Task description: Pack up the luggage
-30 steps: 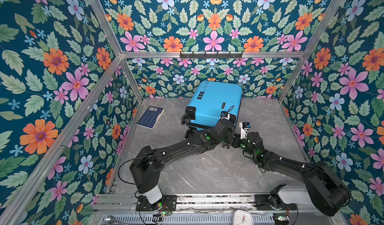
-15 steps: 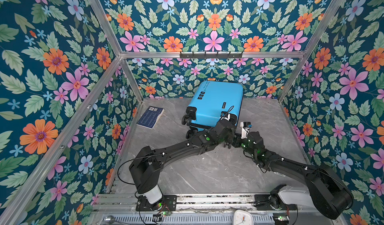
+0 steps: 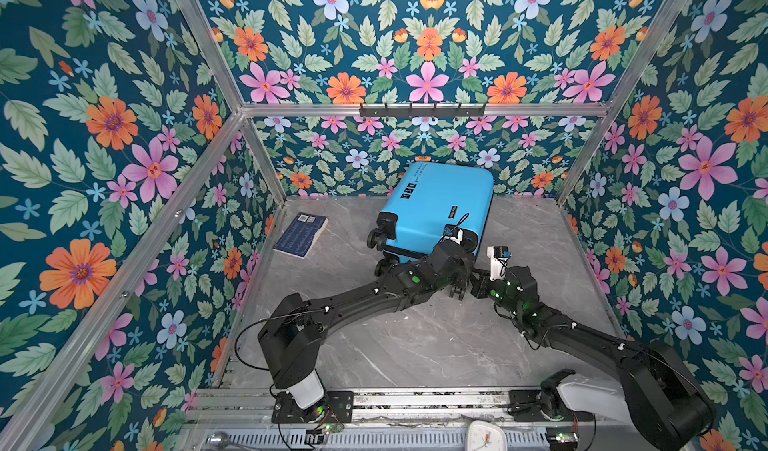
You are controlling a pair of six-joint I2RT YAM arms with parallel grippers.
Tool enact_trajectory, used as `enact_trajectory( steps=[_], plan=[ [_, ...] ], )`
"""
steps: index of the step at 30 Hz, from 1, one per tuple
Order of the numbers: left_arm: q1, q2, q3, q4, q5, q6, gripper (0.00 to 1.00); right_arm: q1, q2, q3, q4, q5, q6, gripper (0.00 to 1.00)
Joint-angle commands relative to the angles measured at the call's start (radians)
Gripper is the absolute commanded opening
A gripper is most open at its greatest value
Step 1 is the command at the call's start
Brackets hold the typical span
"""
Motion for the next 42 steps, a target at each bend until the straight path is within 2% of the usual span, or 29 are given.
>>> enact_trajectory(
  steps=[1,10,16,17,18,20,22,23,25,29,30,33,34,38,42],
  plan=[
    [0.004,-0.023,0.013,-0.082,-0.093,0.014,0.0,-0.048,-0.016,-0.018,-0.046,0.34,0.025,0.0],
    [0.005,-0.02,0.022,-0.09,-0.096,0.017,0.0,-0.1,-0.054,-0.05,-0.049,0.255,-0.003,0.0],
    [0.005,-0.015,0.029,-0.093,-0.092,0.026,0.0,-0.098,0.005,-0.016,-0.007,-0.017,-0.09,0.0],
    [0.005,-0.014,0.029,-0.094,-0.091,0.026,0.0,-0.098,0.021,-0.005,-0.006,-0.059,-0.098,0.08],
    [0.006,-0.015,0.029,-0.093,-0.091,0.027,0.0,-0.098,0.032,-0.004,0.0,-0.088,-0.101,0.28],
    [0.007,-0.015,0.029,-0.093,-0.09,0.027,0.0,-0.099,0.048,-0.019,0.042,-0.094,-0.079,0.57],
    [0.006,-0.017,0.029,-0.096,-0.091,0.029,0.0,-0.099,0.059,-0.035,0.062,-0.07,-0.044,0.98],
    [0.008,-0.02,0.028,-0.094,-0.092,0.029,0.0,-0.099,0.063,-0.04,0.072,-0.08,-0.046,0.99],
    [0.009,-0.021,0.028,-0.095,-0.093,0.028,0.0,-0.1,0.082,-0.049,0.108,-0.111,-0.037,0.99],
    [0.011,-0.021,0.028,-0.094,-0.089,0.032,0.0,-0.098,0.14,-0.042,0.118,-0.101,0.027,0.99],
    [0.012,-0.021,0.029,-0.095,-0.088,0.032,0.0,-0.099,0.158,-0.042,0.14,-0.154,0.016,0.94],
    [0.014,-0.023,0.028,-0.095,-0.087,0.033,0.0,-0.099,0.203,-0.064,0.273,-0.34,-0.009,0.65],
    [0.014,-0.024,0.028,-0.095,-0.087,0.034,0.0,-0.098,0.212,-0.073,0.313,-0.37,0.001,0.62],
    [0.015,-0.027,0.028,-0.094,-0.084,0.035,0.0,-0.098,0.251,-0.099,0.451,-0.414,0.056,0.6],
    [0.014,-0.027,0.029,-0.091,-0.081,0.035,0.0,-0.099,0.307,-0.09,0.555,-0.48,0.111,0.62]
  ],
)
